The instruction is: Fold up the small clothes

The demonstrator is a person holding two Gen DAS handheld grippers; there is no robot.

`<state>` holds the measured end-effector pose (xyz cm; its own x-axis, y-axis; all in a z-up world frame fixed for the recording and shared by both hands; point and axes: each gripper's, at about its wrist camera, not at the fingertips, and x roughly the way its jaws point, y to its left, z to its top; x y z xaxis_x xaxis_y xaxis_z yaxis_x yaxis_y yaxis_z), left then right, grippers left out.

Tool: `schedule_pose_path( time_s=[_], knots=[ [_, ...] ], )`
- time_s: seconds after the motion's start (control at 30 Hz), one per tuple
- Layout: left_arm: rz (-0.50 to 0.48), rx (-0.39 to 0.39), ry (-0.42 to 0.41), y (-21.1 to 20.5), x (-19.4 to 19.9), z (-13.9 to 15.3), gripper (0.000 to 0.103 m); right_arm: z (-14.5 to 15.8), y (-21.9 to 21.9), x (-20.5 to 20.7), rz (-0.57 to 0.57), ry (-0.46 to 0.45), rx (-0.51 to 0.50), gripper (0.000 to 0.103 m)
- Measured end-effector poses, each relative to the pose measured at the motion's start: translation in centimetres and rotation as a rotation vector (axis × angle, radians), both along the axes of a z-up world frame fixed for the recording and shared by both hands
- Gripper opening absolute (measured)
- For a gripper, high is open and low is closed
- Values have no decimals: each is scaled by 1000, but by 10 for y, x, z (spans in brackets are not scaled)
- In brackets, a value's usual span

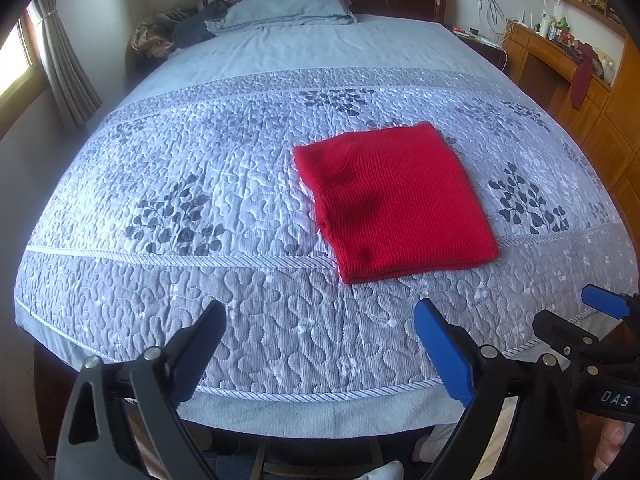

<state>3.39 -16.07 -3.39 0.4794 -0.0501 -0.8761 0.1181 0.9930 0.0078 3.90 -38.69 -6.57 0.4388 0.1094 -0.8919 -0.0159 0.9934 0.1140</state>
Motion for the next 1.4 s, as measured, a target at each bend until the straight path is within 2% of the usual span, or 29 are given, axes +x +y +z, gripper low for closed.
schedule_pose_path(
  time_s=[0.87, 1.27, 1.4],
  knots=[
    [-6, 1, 4, 1, -2, 1, 95, 2, 8, -1, 13, 3, -10, 93],
    [-26, 19, -21, -3, -5, 5, 95, 0, 5, -1, 9, 3, -7, 94],
    [-24, 17, -36, -5, -7, 10, 98, 0, 4, -1, 7, 4, -5, 94]
  ],
)
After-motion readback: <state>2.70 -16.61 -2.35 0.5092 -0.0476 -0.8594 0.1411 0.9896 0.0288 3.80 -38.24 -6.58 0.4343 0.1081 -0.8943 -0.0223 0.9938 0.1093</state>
